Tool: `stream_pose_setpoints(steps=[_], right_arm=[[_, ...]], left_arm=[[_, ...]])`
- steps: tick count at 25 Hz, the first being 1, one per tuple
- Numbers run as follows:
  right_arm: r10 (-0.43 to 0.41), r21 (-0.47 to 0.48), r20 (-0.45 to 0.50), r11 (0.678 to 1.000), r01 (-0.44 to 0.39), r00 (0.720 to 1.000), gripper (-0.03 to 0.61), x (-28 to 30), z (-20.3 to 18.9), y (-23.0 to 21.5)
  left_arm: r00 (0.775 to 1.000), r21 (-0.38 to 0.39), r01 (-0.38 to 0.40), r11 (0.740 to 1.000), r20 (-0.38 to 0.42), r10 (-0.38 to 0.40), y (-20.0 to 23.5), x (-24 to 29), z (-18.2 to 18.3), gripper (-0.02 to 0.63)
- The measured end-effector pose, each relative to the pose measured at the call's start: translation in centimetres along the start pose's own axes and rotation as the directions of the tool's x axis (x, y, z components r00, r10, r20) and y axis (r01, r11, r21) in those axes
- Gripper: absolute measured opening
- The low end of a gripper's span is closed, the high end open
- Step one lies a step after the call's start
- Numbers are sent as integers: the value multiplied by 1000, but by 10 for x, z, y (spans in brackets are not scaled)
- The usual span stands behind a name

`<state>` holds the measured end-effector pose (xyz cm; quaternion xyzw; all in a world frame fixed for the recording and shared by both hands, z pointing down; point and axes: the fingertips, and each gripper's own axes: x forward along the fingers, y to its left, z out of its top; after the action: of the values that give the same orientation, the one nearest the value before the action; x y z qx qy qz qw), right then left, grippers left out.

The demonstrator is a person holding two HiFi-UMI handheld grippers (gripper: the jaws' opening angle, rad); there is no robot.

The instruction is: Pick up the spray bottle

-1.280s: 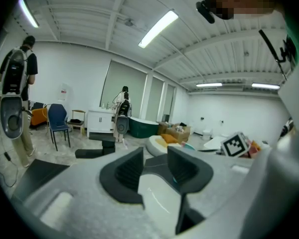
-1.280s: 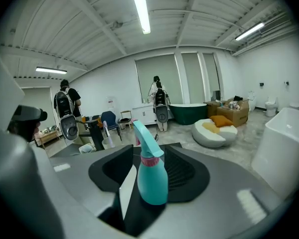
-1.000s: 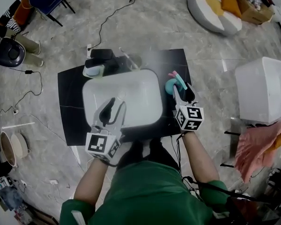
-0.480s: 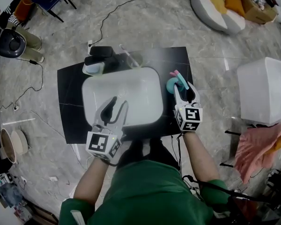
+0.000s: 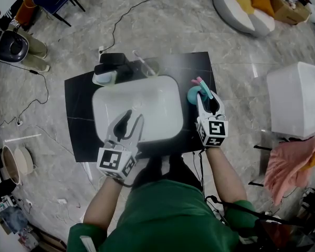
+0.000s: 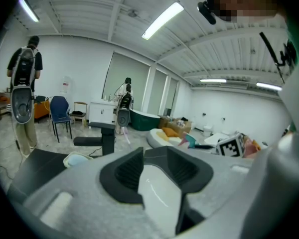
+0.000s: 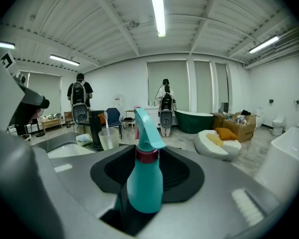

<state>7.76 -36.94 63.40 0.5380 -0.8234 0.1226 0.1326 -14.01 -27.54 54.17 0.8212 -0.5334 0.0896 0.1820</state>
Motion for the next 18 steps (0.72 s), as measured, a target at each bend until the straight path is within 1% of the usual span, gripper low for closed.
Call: stream_pose_setpoints(steps=[5,12,18], right_arm=[[-1,36,7,999,1,1000,144,-1,2,-2],[12,23,5,1000,-12,1000,137,-7,9,-1],[25,7,20,1000,-25,999,133,-16,25,6]], left_arm=[[1000,-8,-3,1000,3,3,3,-1,-1,149],[1000,-22,-10,1000,10,10,2,-4,0,143],[999,-16,-11,1000,34,12,0,-10,10,141]])
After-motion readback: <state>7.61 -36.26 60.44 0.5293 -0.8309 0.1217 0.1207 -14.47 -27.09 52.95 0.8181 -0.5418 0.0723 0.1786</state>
